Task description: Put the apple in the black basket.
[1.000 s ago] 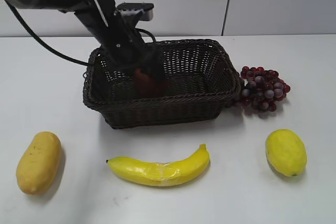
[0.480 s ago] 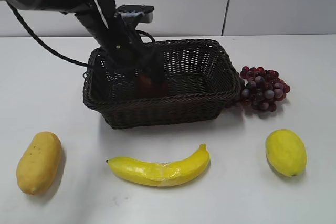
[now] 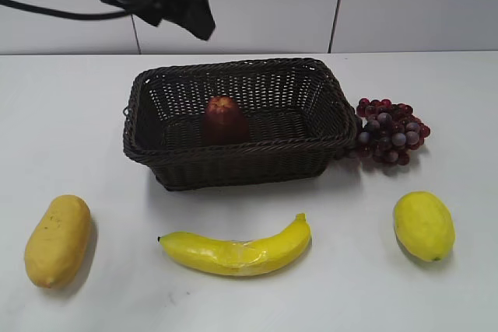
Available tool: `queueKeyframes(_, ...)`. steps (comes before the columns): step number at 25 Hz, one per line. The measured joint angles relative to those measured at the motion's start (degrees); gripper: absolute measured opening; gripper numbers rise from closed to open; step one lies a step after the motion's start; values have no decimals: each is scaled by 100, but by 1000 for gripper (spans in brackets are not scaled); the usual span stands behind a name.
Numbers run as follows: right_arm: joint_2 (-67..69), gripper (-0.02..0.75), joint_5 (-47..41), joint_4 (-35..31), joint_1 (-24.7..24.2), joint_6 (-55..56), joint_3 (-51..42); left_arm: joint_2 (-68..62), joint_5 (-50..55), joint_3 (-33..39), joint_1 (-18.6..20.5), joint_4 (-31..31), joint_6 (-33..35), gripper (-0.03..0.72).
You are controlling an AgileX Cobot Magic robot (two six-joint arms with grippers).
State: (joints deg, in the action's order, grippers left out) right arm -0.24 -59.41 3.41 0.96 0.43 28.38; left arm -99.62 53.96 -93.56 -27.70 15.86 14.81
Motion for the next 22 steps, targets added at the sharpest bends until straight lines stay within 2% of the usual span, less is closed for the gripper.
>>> queueKeyframes(4, 0, 571, 0, 0, 0, 0, 0, 652, 994, -6, 421, -205, -79, 643)
queueKeyframes(6, 0, 571, 0, 0, 0, 0, 0, 872, 1400, -6, 759, -258, -155, 618)
queueKeyframes(13, 0, 571, 0, 0, 0, 0, 0, 1426, 1559, 281, 1949, -317, -381, 578)
queueKeyframes(17, 0, 571, 0, 0, 0, 0, 0, 2177, 1565, 1212, 2281, -337, -410, 577)
queueKeyframes(22, 0, 571, 0, 0, 0, 2, 0, 3641, 1572, 2790, 2315, -302, -422, 577)
